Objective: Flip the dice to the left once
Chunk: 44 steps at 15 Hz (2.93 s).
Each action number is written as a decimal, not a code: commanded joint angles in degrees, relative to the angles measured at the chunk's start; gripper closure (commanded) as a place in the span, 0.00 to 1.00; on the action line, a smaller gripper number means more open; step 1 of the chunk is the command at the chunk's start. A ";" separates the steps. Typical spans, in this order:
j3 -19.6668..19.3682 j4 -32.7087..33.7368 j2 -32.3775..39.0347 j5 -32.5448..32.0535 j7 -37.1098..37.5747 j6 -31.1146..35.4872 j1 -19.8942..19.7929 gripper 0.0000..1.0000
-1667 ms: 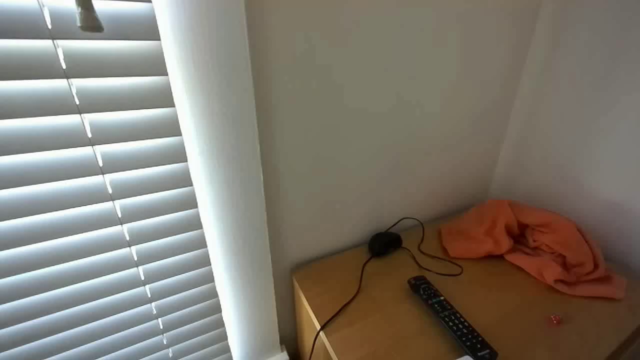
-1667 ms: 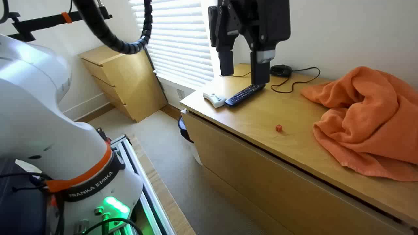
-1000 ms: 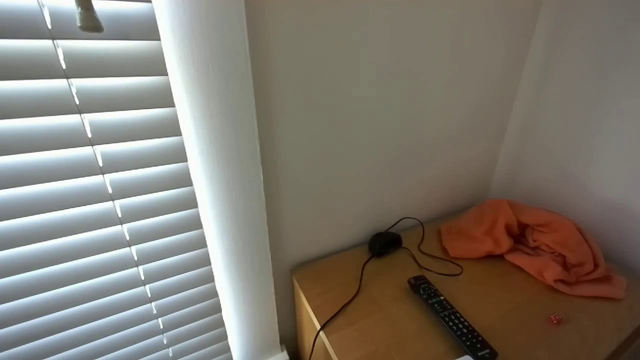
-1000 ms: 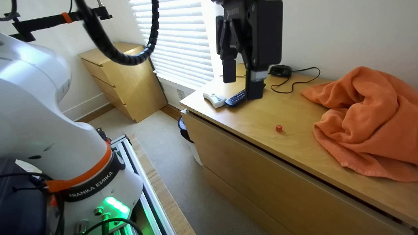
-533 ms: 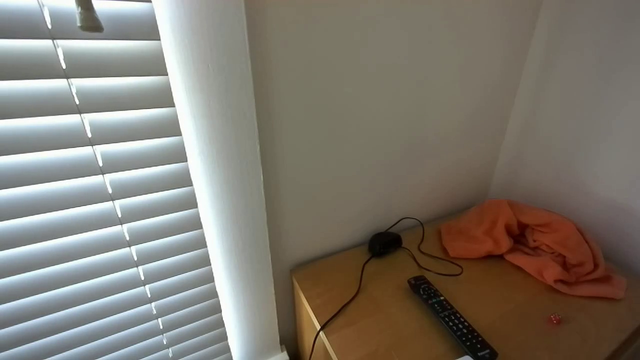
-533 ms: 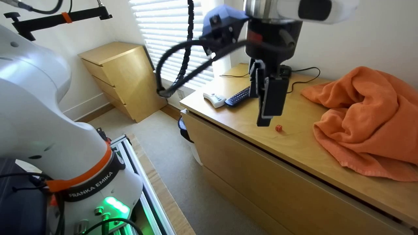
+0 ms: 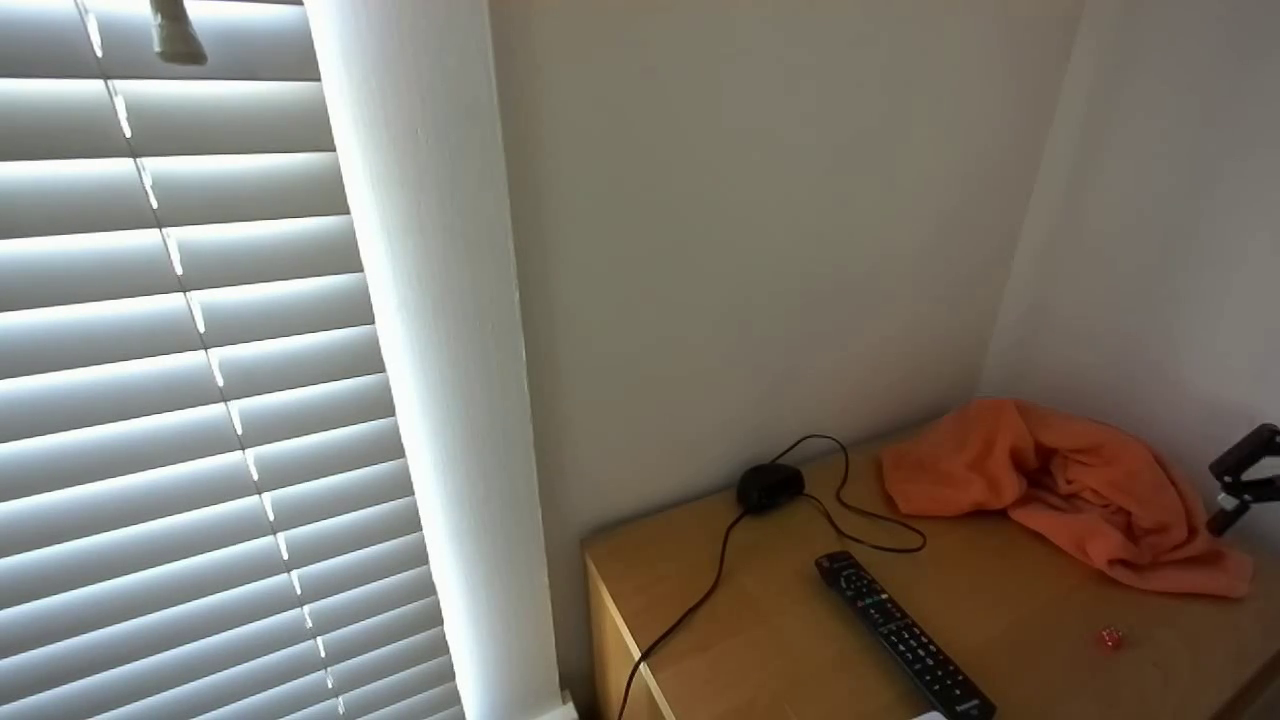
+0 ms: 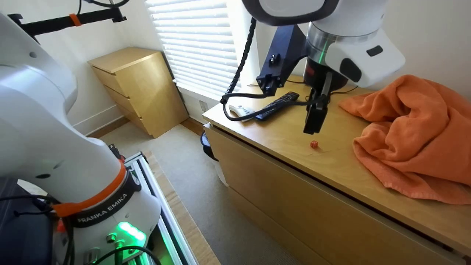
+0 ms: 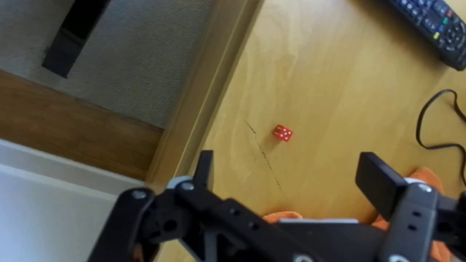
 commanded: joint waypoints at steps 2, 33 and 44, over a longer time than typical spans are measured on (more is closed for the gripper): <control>0.30 1.70 2.97 5.34 0.15 0.64 0.14 0.00; 1.70 30.49 38.63 20.93 11.85 -20.66 -4.26 0.47; 1.48 32.41 39.77 20.65 12.72 -21.49 -4.28 0.45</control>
